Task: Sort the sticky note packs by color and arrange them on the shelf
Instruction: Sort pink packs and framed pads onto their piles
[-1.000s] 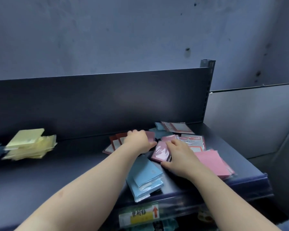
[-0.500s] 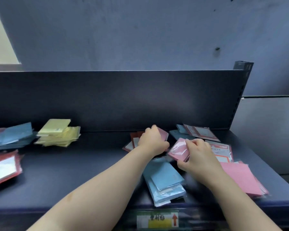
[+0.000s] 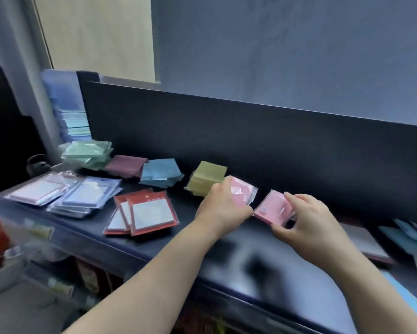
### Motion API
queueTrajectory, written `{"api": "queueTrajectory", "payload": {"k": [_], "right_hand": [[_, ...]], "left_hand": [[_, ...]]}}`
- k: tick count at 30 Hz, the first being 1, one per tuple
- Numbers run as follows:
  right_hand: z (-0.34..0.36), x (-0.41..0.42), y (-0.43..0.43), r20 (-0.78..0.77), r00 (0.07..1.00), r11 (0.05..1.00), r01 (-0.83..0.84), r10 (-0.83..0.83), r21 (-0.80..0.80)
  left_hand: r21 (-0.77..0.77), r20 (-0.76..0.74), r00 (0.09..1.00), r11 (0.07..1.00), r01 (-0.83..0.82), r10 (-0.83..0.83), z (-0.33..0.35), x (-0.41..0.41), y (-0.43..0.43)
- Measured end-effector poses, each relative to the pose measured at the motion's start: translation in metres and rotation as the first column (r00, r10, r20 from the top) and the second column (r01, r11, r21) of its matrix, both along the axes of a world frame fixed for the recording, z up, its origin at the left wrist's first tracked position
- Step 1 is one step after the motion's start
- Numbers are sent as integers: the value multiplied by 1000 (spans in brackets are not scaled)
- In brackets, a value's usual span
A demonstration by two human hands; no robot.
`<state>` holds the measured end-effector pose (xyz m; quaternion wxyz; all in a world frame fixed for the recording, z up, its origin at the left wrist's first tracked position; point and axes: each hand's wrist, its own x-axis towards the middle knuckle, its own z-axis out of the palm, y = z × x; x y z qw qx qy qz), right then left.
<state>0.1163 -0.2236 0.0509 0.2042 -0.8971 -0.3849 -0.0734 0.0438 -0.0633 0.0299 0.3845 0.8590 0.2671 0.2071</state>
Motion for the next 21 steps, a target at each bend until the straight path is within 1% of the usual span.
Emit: {"api": "queueTrajectory", "payload": {"k": [4, 13, 21], "right_hand": [[2, -33, 80, 2, 998, 998, -62, 62, 21], [-11, -92, 242, -13, 982, 982, -185, 186, 38], [-14, -103, 348, -33, 984, 982, -179, 177, -68]], "left_hand": [[35, 22, 999, 999, -40, 39, 5, -48, 74], [96, -27, 989, 985, -145, 148, 5, -142, 232], [166, -48, 969, 958, -232, 243, -2, -186, 312]]}}
